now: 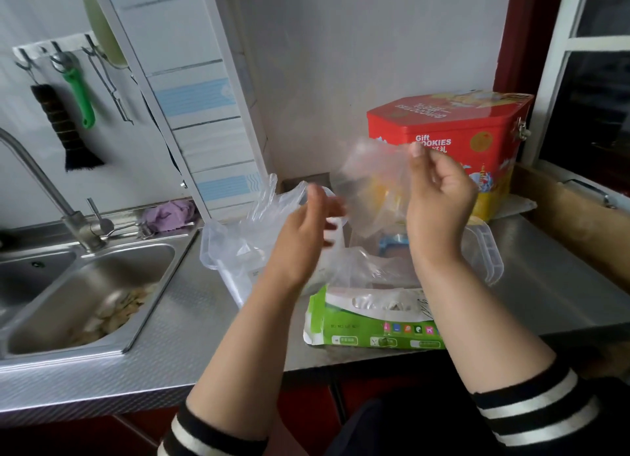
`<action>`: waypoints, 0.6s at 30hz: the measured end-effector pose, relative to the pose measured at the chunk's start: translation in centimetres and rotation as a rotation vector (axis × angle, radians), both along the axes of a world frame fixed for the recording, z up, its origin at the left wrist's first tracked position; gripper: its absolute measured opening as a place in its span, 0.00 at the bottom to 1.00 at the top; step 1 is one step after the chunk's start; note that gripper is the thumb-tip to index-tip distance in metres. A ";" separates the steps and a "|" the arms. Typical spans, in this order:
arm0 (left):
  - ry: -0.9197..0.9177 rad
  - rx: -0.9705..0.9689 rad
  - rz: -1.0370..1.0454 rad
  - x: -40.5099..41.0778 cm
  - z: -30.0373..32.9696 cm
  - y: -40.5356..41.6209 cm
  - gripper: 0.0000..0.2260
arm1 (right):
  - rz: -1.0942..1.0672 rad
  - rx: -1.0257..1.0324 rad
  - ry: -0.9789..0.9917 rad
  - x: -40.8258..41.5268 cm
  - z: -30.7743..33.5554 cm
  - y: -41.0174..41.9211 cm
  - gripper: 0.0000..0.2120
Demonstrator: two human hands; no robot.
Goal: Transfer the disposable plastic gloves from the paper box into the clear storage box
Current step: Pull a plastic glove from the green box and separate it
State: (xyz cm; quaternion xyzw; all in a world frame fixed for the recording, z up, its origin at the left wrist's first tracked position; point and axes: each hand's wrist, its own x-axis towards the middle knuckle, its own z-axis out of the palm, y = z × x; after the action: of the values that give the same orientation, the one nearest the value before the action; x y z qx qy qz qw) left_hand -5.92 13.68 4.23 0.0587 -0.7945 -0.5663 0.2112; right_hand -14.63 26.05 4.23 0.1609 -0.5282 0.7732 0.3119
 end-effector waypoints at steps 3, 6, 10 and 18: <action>-0.019 0.268 -0.142 -1.1 2.4 -0.9 0.41 | -0.046 0.148 0.092 0.0 -0.7 -2.1 0.13; 0.069 0.382 -0.127 -1.4 4.3 -1.6 0.26 | -0.233 0.440 0.391 -0.7 -1.3 -4.0 0.12; 0.151 0.473 0.011 -1.9 5.2 -5.3 0.03 | -0.201 0.873 0.573 -0.7 -1.1 -6.6 0.25; -0.190 0.073 0.336 -2.8 4.4 -13.7 0.15 | 0.265 1.718 0.311 0.4 1.2 -10.8 0.34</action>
State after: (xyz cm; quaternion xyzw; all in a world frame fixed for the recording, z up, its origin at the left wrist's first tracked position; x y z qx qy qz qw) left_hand -8.74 -0.01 8.59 0.2514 -0.7687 -0.5436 0.2247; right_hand -14.25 15.24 5.45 0.5028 -0.8555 0.1081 0.0594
